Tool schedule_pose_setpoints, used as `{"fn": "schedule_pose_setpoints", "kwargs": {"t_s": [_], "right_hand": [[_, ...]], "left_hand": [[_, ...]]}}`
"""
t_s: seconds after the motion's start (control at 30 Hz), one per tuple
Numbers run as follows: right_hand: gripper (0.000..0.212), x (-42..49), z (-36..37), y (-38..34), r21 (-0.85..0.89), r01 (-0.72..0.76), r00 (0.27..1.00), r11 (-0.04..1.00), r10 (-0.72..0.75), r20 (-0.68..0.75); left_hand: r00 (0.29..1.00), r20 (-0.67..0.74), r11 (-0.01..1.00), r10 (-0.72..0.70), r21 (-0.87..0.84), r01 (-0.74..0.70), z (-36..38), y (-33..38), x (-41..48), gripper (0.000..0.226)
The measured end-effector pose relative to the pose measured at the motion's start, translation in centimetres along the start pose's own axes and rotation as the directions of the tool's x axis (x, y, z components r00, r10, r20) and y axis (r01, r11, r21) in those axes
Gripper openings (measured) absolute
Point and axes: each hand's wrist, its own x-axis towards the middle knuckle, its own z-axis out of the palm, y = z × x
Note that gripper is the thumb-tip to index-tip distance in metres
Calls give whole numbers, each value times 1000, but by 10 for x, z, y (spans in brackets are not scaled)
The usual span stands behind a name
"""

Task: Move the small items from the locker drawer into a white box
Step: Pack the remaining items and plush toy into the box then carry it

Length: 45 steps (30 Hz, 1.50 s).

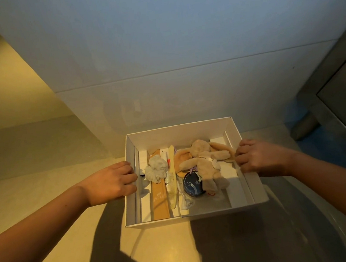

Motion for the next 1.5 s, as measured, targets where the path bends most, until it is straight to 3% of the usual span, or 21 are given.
{"fn": "schedule_pose_setpoints", "kwargs": {"t_s": [1.0, 1.27, 1.5], "right_hand": [[19, 5, 3, 0, 56, -64, 998, 996, 64, 2], [23, 5, 2, 0, 75, -90, 996, 993, 90, -5], [24, 6, -2, -5, 53, -107, 994, 993, 107, 6]], "left_hand": [[1000, -10, 994, 25, 104, -23, -1, 0, 3, 28], [999, 18, 997, -28, 70, 27, 0, 2, 5, 36], [999, 36, 998, -25, 61, 22, -2, 2, 7, 30]]}}
